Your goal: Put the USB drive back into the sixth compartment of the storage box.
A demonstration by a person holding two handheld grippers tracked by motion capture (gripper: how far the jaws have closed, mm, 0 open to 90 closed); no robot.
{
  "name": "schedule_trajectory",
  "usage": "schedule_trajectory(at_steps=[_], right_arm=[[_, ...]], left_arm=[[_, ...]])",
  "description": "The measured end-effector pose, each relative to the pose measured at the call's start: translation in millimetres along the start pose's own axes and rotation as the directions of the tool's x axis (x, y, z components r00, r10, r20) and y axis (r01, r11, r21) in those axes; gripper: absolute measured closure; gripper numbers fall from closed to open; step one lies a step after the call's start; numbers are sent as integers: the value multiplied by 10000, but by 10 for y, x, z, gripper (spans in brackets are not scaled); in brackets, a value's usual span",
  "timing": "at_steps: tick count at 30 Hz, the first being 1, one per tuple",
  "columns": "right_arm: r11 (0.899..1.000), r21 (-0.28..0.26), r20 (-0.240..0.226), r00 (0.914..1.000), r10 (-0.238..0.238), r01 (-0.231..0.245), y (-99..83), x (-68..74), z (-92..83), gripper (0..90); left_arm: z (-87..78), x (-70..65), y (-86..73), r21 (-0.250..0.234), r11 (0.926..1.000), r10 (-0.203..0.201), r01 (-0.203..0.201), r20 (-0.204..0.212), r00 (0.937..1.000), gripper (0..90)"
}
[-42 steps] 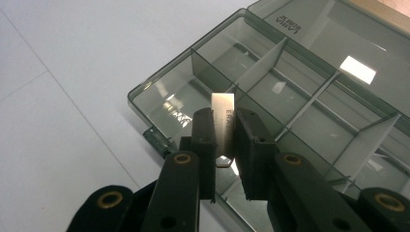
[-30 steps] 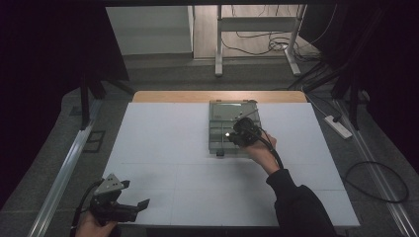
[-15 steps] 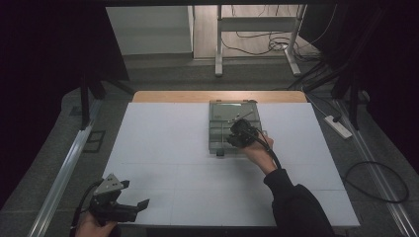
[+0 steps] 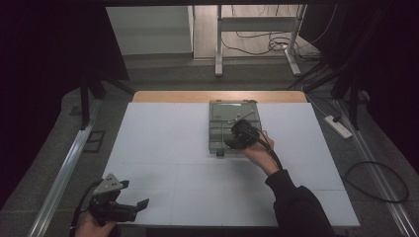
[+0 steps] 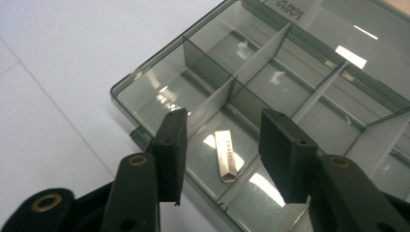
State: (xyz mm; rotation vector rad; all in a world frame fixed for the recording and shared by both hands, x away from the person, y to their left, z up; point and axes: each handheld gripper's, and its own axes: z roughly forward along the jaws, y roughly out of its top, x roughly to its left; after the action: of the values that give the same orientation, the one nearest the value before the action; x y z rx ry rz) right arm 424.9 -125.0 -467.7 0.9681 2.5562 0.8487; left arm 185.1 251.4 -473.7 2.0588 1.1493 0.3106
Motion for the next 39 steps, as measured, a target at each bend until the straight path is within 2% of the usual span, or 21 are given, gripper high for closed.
schedule_trajectory(at_steps=[9, 18, 28, 36, 39], right_arm=[[9999, -143, -59, 9999, 84, -84, -13, 10, -107, 432], [9999, -44, -432, 9990, 124, -126, -35, 40, -199, 333], [9996, 19, -625, 9977, 274, -273, -82, 74, -240, 235], [9981, 167, -697, 9957, 602, -592, -148, 72, -255, 137], [9984, 220, -691, 9962, 527, -513, -191, 70, -258, 93]], left_arm=[[2, 2, 1, 20, 10000, -39, 39, -46, 10000, 47], [5, 3, 3, 59, 9999, -100, 100, -70, 9999, 48], [4, 9, 2, 53, 9999, -141, 141, -69, 9999, 48], [6, 13, 2, 57, 9998, -187, 187, -47, 9998, 48], [5, 13, 2, 58, 9998, -188, 188, -60, 9998, 48]])
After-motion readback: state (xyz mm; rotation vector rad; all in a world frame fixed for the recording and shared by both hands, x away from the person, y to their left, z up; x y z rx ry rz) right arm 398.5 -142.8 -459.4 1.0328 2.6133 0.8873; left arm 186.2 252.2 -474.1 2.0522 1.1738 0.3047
